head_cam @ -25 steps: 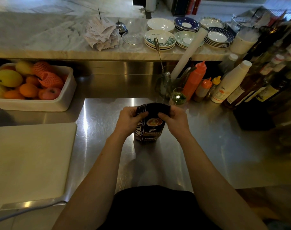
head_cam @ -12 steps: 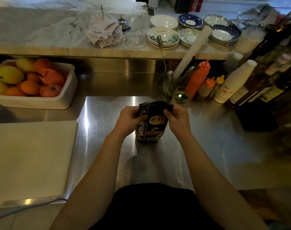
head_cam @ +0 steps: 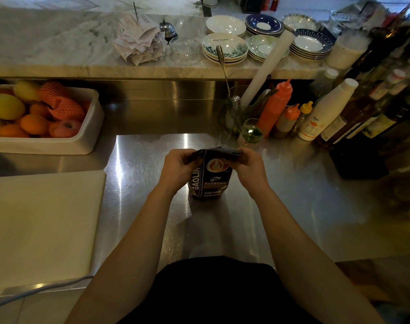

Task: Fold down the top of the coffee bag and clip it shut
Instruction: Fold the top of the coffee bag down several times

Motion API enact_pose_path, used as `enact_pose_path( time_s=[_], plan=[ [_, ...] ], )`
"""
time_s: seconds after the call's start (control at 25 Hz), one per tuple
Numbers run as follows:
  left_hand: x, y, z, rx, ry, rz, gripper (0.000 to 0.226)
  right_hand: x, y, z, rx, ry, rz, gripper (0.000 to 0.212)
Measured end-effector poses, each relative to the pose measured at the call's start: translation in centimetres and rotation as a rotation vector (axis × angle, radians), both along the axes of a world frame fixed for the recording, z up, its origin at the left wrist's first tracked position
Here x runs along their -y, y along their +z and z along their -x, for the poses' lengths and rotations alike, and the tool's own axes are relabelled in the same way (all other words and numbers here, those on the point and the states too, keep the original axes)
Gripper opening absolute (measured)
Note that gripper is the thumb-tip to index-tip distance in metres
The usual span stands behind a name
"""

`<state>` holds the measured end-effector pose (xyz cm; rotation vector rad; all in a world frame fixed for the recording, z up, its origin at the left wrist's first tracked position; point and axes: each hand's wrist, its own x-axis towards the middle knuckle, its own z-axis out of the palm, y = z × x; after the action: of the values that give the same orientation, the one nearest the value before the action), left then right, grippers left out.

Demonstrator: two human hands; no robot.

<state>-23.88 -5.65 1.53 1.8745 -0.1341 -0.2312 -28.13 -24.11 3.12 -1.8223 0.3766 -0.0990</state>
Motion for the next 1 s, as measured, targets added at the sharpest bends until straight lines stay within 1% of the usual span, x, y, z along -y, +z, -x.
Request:
enact_pose_path(
  time_s=[0.08,0.24,0.4,0.56,0.76,0.88,1.0],
  plan=[
    [-0.4,-0.2,0.2,-0.018,0.010,0.057,0.021,0.2,-0.3,-0.1,-0.014,-0.037,-0.022,0.021],
    [-0.6,-0.3,0.7,-0.032,0.028,0.112,0.038,0.4,-1.1,0.2,0.009,-0.053,-0.029,0.026],
    [-0.7,-0.3,0.8,-0.042,0.031,0.130,0.037,0.5,-1.3,0.4,0.028,-0.060,-0.032,0.025],
    [-1.2,-0.1,0.8,-0.058,-0.038,0.112,0.041,0.8,-1.4,0.5,0.040,-0.060,-0.031,0.024],
    [-1.4,0.6,0.6,-0.095,-0.088,0.131,0.039,0.9,-1.4,0.5,0.023,-0.071,-0.020,0.025],
    [-1.4,0.6,0.4,-0.127,-0.077,0.161,0.038,0.9,-1.4,0.4,0.019,-0.060,-0.020,0.024],
    [-1.2,0.6,0.3,-0.129,-0.063,0.169,0.023,0.8,-1.0,0.5,0.045,-0.053,-0.037,0.024]
  ],
)
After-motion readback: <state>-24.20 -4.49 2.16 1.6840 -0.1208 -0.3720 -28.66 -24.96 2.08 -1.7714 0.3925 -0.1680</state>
